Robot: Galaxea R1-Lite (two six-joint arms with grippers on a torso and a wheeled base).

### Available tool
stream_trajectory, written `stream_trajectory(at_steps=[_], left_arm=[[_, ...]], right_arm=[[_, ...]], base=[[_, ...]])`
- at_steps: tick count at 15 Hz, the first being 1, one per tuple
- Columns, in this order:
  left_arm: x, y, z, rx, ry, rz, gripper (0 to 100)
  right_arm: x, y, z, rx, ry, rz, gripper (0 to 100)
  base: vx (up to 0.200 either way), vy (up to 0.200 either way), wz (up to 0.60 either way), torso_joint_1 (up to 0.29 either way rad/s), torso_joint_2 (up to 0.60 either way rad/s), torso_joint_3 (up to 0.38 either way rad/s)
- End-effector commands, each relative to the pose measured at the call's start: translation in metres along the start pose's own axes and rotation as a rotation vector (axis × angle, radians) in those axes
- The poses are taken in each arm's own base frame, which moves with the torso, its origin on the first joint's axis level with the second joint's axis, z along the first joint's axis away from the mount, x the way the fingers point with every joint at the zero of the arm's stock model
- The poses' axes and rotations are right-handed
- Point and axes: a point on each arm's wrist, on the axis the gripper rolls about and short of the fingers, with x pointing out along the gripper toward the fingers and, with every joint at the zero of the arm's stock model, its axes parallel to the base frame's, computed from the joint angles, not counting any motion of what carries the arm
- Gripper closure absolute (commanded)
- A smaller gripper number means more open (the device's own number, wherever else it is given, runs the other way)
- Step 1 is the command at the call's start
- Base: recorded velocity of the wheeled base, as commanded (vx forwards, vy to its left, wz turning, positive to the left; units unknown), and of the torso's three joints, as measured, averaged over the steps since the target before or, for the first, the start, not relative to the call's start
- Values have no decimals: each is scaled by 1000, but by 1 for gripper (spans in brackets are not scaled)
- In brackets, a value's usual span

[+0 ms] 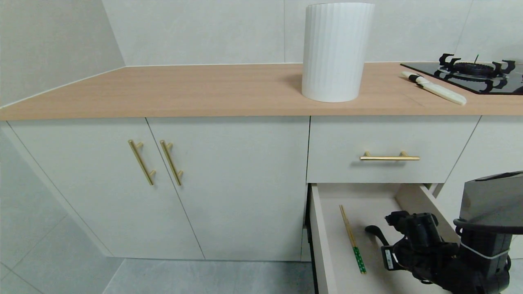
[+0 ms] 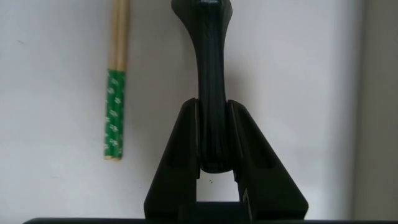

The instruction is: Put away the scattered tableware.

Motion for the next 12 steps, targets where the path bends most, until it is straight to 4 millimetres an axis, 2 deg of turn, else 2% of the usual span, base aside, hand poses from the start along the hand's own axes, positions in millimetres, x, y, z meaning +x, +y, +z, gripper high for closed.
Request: stream_trajectory(at_steps=[1,9,10,12], left_arm=[[0,0,0,0,2,0,0],[0,0,0,0,2,0,0],[0,0,0,0,2,0,0],[0,0,0,0,2,0,0]], right_arm=[[6,0,-5,-3,21,-4,100],[12,0,-8,-4,36,-8,100],[12,0,-8,-6,36,-8,0],[11,0,-7,-3,31,-8,0]], base=[[0,0,0,0,0,0],[0,0,0,0,0,0],[0,0,0,0,0,0],[0,0,0,0,0,0]])
